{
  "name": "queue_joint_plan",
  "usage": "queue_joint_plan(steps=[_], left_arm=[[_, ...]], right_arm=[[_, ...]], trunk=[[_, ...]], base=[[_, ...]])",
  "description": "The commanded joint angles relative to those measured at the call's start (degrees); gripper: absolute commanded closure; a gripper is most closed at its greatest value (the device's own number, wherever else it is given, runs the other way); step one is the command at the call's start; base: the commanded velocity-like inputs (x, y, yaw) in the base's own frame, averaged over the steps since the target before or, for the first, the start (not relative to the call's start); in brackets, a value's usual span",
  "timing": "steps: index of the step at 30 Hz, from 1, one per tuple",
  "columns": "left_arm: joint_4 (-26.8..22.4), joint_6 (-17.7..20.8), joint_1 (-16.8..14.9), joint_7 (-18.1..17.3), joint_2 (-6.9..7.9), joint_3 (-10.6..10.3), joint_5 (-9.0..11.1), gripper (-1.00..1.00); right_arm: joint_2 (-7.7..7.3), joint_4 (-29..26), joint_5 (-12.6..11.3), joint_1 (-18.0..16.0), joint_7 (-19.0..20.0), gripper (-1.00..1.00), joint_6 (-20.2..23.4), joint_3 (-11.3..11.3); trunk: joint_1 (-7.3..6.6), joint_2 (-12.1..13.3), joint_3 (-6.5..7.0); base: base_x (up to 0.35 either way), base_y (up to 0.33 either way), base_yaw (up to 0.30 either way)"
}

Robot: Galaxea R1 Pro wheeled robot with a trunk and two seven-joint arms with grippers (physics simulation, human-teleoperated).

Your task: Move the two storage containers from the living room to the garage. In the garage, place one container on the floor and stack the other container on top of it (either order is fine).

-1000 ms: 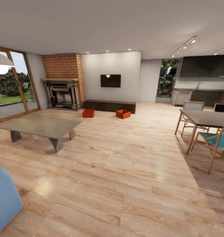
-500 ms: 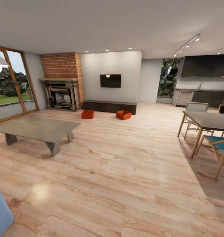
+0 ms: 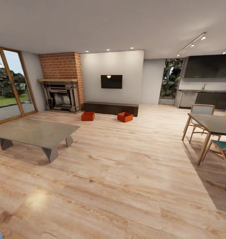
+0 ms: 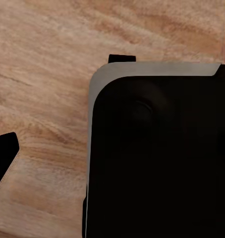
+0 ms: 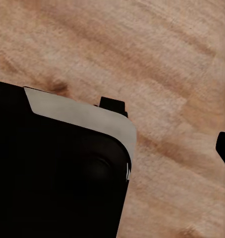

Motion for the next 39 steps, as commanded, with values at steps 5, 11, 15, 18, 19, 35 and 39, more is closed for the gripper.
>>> queue_joint_plan(steps=[5,11,15,18,19,35,39], left_arm=[[-0.01,-0.13,-0.01,0.04,0.0,0.01,0.31,-1.0],[-0.01,-0.13,-0.01,0.04,0.0,0.01,0.32,-1.0],[-0.01,-0.13,-0.01,0.04,0.0,0.01,0.33,-1.0],[-0.01,-0.13,-0.01,0.04,0.0,0.01,0.33,-1.0],[-0.01,-0.13,-0.01,0.04,0.0,0.01,0.35,-1.0],[-0.01,-0.13,-0.01,0.04,0.0,0.01,0.34,-1.0],[-0.01,-0.13,-0.01,0.04,0.0,0.01,0.32,-1.0]], right_arm=[[0.04,0.17,-0.53,-0.06,0.06,-1.0,-0.33,0.48],[0.04,0.17,-0.53,-0.06,0.06,-1.0,-0.33,0.48],[0.03,0.17,-0.53,-0.06,0.06,-1.0,-0.33,0.48],[0.03,0.17,-0.53,-0.06,0.06,-1.0,-0.33,0.48],[0.03,0.17,-0.53,-0.06,0.06,-1.0,-0.33,0.48],[0.11,0.17,-0.53,-0.06,0.06,-1.0,-0.33,0.48],[0.11,0.17,-0.53,-0.06,0.06,-1.0,-0.33,0.48]], trunk=[[0.03,-0.02,-0.05],[0.03,-0.02,-0.05],[0.03,-0.02,-0.05],[0.03,-0.02,-0.05],[0.03,-0.02,-0.05],[0.03,-0.02,-0.05],[0.03,-0.02,-0.05]], base=[[0.322,0.0,0.0],[0.323,0.0,0.0],[0.322,0.0,0.0],[0.322,0.0,0.0],[0.322,0.0,0.0],[0.322,0.0,0.106],[0.323,0.0,0.266]])
